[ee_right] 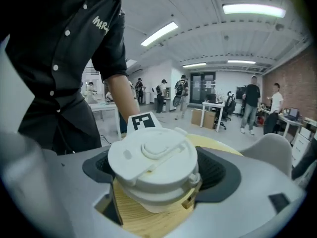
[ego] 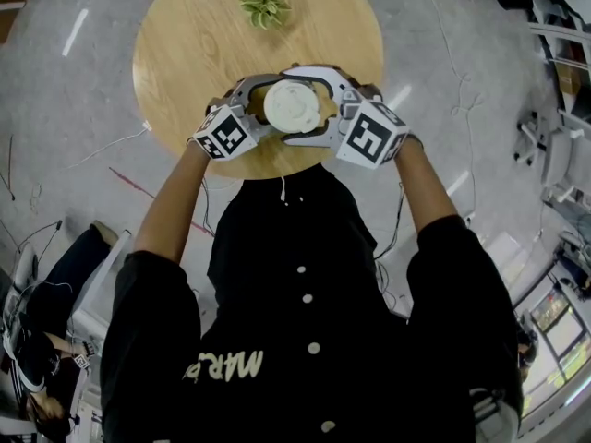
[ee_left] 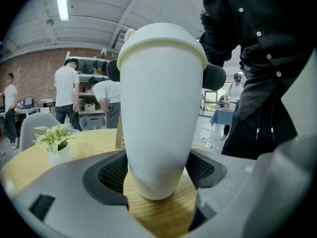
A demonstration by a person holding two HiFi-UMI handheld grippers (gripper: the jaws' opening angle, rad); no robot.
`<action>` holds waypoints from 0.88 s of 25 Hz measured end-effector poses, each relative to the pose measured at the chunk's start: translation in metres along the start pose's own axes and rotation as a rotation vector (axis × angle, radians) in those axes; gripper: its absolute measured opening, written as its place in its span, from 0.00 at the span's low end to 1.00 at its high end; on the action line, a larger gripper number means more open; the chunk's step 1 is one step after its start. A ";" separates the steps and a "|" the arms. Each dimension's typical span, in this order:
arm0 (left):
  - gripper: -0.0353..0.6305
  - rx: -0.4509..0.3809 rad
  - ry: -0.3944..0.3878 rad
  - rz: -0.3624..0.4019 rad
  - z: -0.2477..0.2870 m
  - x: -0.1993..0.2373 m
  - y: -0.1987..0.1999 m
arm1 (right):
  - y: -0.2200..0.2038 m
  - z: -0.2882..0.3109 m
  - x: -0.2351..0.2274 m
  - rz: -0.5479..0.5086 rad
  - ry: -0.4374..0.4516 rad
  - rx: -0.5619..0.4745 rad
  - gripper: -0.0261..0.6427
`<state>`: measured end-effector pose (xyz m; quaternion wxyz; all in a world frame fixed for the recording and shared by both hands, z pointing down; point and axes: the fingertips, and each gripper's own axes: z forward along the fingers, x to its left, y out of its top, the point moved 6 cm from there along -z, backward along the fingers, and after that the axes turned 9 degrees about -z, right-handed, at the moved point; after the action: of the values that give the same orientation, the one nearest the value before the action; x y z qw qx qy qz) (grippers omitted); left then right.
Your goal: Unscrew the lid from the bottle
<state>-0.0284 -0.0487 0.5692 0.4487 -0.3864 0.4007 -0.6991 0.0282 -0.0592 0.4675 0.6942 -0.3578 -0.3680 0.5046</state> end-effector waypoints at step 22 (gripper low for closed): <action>0.59 0.003 0.005 0.000 -0.001 0.003 -0.002 | 0.003 0.009 0.013 0.331 -0.712 0.126 0.75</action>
<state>-0.0307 -0.0507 0.5716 0.4482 -0.3841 0.4008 -0.7007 0.0220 -0.0451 0.4709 0.4532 -0.1716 -0.4914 0.7236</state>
